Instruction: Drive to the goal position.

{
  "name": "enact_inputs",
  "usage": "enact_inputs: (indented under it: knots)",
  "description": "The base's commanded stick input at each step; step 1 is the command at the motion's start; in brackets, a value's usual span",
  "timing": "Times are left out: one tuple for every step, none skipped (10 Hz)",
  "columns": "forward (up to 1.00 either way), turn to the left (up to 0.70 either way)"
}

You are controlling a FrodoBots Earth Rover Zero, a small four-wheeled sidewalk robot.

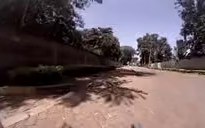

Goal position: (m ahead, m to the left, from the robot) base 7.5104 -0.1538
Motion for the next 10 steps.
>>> enact_inputs:
  knots:
    - [0.7, 0.0]
    - [0.7, -0.27]
    - [0.7, -0.32]
    - [0.7, -0.35]
    - [0.7, -0.35]
    - [0.7, 0.0]
    - [0.7, 0.0]
    - [0.7, -0.02]
    - [0.7, -0.18]
    - [0.7, -0.34]
